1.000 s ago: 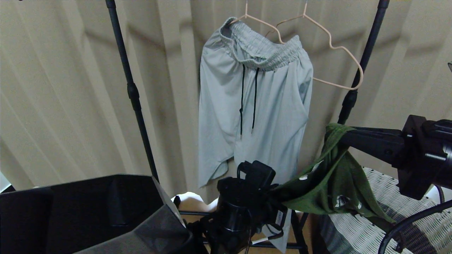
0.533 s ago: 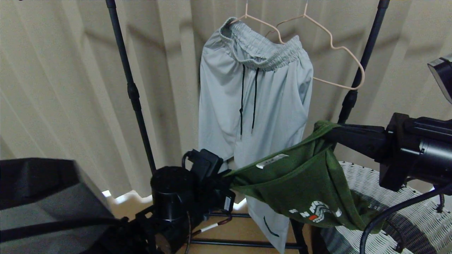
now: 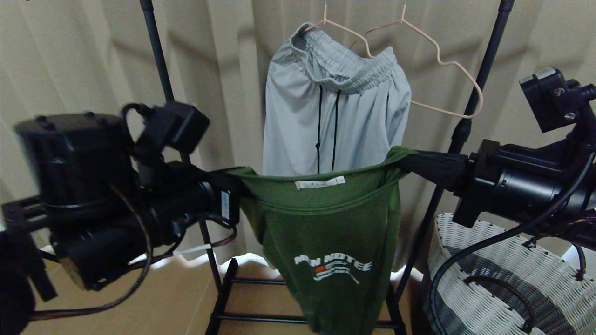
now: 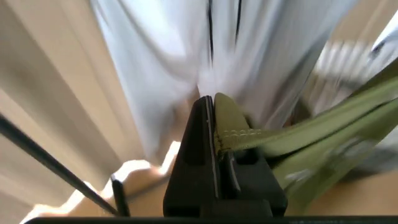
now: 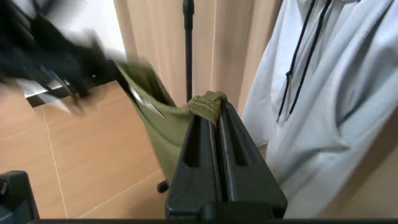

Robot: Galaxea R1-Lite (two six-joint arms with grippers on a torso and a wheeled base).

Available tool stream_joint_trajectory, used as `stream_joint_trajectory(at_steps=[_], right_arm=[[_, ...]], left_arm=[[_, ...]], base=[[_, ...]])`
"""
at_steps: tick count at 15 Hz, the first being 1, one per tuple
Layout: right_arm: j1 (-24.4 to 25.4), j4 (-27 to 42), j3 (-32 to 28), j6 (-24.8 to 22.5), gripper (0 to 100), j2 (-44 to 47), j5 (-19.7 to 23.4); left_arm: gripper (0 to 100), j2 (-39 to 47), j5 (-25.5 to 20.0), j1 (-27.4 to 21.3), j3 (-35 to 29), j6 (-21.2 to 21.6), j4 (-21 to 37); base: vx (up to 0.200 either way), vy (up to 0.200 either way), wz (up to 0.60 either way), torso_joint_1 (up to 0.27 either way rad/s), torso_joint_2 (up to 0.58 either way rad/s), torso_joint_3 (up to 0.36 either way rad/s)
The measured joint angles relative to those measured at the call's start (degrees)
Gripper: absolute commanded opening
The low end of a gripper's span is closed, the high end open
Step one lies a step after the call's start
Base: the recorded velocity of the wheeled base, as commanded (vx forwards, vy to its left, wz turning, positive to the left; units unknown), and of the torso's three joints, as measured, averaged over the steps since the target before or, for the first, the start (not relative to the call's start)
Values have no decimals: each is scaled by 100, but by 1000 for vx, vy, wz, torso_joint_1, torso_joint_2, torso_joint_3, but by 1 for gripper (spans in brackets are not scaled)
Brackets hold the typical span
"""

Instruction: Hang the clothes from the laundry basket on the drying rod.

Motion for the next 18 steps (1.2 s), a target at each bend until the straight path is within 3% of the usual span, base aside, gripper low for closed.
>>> stream_joint_trajectory(at_steps=[3, 6, 9, 14, 18], right_arm=[[-218, -260, -105, -7, 0, 22, 0], [-408, -308, -201, -11, 0, 39, -5], [-612, -306, -204, -18, 0, 61, -9], [-813, -312, -590, -13, 0, -35, -7], [-833, -290, -642, -11, 0, -113, -7]], left_arm=[[0, -577, -2, 48, -761, 4, 1119], [0, -828, 15, 33, -847, -29, 1776], [0, -858, 28, 2, -841, -32, 1833], [0, -785, 15, -37, -1953, 145, 1836], [0, -731, 20, -182, -1949, 187, 1842]], base=[[0, 0, 0, 0, 0, 0], [0, 0, 0, 0, 0, 0], [0, 0, 0, 0, 0, 0], [0, 0, 0, 0, 0, 0], [0, 0, 0, 0, 0, 0]])
